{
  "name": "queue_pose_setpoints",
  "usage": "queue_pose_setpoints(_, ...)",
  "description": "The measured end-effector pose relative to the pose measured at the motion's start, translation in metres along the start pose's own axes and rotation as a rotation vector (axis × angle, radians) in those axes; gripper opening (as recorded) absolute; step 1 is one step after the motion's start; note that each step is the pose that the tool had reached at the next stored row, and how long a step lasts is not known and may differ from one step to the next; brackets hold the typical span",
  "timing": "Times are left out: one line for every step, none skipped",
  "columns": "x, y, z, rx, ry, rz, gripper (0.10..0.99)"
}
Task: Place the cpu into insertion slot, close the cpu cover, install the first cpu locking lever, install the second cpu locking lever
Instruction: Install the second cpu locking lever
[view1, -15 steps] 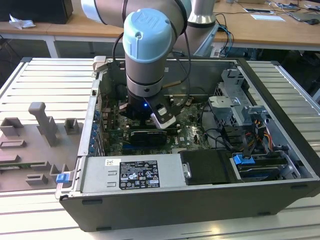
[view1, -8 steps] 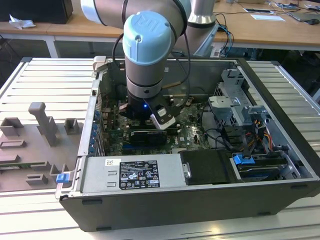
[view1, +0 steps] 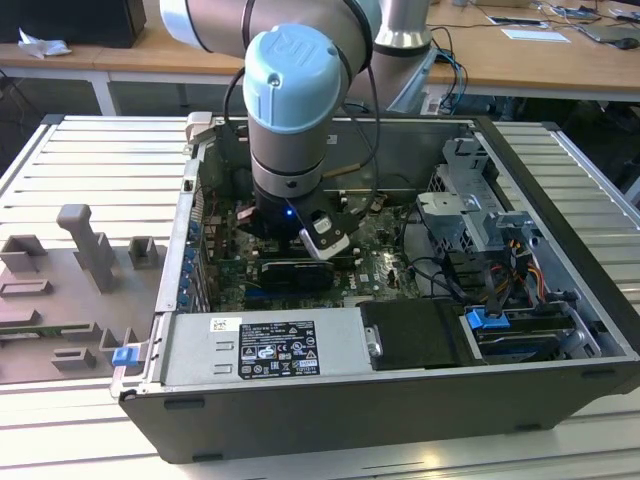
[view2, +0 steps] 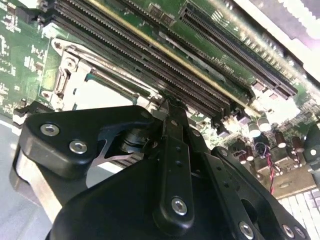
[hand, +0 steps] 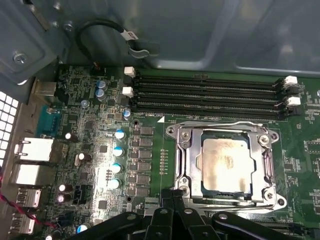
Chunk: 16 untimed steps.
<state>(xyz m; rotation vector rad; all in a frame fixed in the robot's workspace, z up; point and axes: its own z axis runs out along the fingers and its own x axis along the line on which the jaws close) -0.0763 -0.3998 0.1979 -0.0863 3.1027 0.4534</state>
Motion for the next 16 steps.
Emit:
queue_pose_setpoints(0.0001,0.0009,-0.0033,-0.003,0.0,0.0,0.106)
queue_pose_setpoints(0.0,0.0014,-0.0049,-0.004,-0.0001,0.0,0.106)
queue_pose_setpoints(0.0,0.0019,-0.0067,-0.004,0.0,0.0,0.106)
queue_pose_setpoints(0.0,0.0023,-0.0078,-0.004,0.0,0.0,0.106)
queue_pose_setpoints(-0.0001,0.0028,-0.0096,-0.004,0.0,0.0,0.106)
queue_pose_setpoints(-0.0001,0.003,-0.0104,-0.004,0.0,0.0,0.106)
queue_pose_setpoints(-0.0001,0.0033,-0.0112,-0.004,0.0001,0.0,0.106)
queue_pose_setpoints(-0.0001,0.004,-0.0136,-0.004,0.0,0.0,0.106)
queue_pose_setpoints(-0.0001,0.0043,-0.0145,-0.004,0.0,0.0,0.106)
queue_pose_setpoints(-0.0001,0.0045,-0.0153,-0.004,0.0,0.0,0.106)
queue_pose_setpoints(-0.0001,0.0046,-0.0157,-0.004,0.0,0.0,0.106)
queue_pose_setpoints(-0.0001,0.0048,-0.0163,-0.004,0.0,0.0,0.106)
queue_pose_setpoints(-0.0001,0.0049,-0.0166,-0.004,0.0,0.0,0.106)
queue_pose_setpoints(-0.0002,0.005,-0.017,-0.004,0.0,0.0,0.106)
queue_pose_setpoints(-0.0001,0.0051,-0.0173,-0.004,0.0,0.0,0.106)
queue_pose_setpoints(-0.0002,0.0053,-0.0178,-0.004,0.0,0.0,0.106)
